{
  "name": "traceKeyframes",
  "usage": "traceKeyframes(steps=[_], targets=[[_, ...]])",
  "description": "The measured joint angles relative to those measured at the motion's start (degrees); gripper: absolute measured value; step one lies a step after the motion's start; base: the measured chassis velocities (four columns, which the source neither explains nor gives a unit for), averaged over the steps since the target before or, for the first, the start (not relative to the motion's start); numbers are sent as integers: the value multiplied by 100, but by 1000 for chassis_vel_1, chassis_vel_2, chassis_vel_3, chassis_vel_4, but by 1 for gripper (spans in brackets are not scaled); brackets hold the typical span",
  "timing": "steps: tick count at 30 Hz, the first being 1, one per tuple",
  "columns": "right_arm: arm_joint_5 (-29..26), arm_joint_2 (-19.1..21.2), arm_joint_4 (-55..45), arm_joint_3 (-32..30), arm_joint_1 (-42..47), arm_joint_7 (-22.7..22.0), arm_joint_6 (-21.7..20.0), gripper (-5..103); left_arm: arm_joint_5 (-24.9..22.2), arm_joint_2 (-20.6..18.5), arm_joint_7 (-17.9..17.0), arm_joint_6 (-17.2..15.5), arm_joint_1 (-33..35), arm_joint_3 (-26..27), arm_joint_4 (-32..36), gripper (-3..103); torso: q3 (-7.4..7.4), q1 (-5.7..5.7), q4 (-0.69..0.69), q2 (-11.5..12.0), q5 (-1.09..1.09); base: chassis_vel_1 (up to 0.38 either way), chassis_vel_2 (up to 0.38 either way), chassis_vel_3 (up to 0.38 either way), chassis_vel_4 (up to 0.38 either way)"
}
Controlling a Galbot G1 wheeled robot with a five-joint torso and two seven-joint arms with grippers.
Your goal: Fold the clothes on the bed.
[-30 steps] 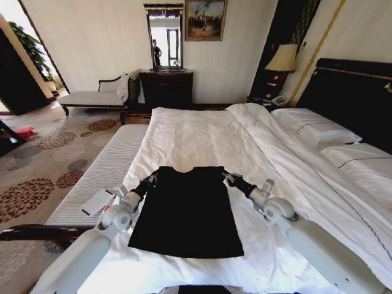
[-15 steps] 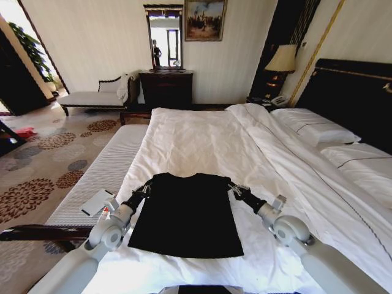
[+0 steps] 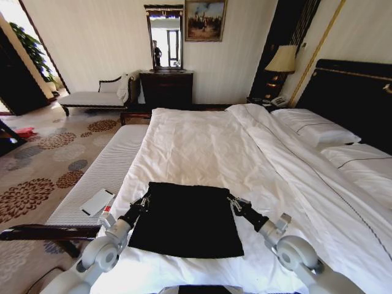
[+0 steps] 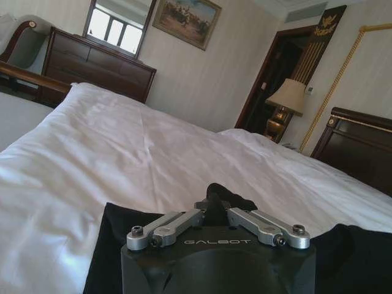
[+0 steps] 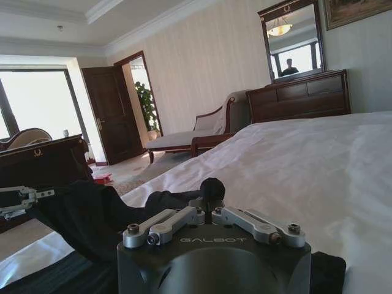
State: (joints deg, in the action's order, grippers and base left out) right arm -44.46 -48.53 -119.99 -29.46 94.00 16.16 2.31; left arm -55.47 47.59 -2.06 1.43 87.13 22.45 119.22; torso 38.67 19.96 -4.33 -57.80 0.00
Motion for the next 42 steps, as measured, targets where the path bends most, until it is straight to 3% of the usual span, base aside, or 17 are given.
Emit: traceKeyframes(steps=[16, 24, 42], targets=[[426, -315, -169, -263, 925, 112, 203, 0, 270, 234, 281, 192, 1275, 644, 283, 1, 0, 0, 2, 0, 0, 0, 0, 0, 0], [671, -478, -161, -203, 1124, 168, 297, 0, 337, 335, 340, 261, 1446, 698, 191, 1, 0, 0, 2, 0, 0, 0, 0, 0, 0], [1001, -666, -25, -93, 1385, 247, 451, 0, 282, 127, 484, 314, 1794, 1009, 154, 1, 0, 0, 2, 0, 0, 0, 0, 0, 0]])
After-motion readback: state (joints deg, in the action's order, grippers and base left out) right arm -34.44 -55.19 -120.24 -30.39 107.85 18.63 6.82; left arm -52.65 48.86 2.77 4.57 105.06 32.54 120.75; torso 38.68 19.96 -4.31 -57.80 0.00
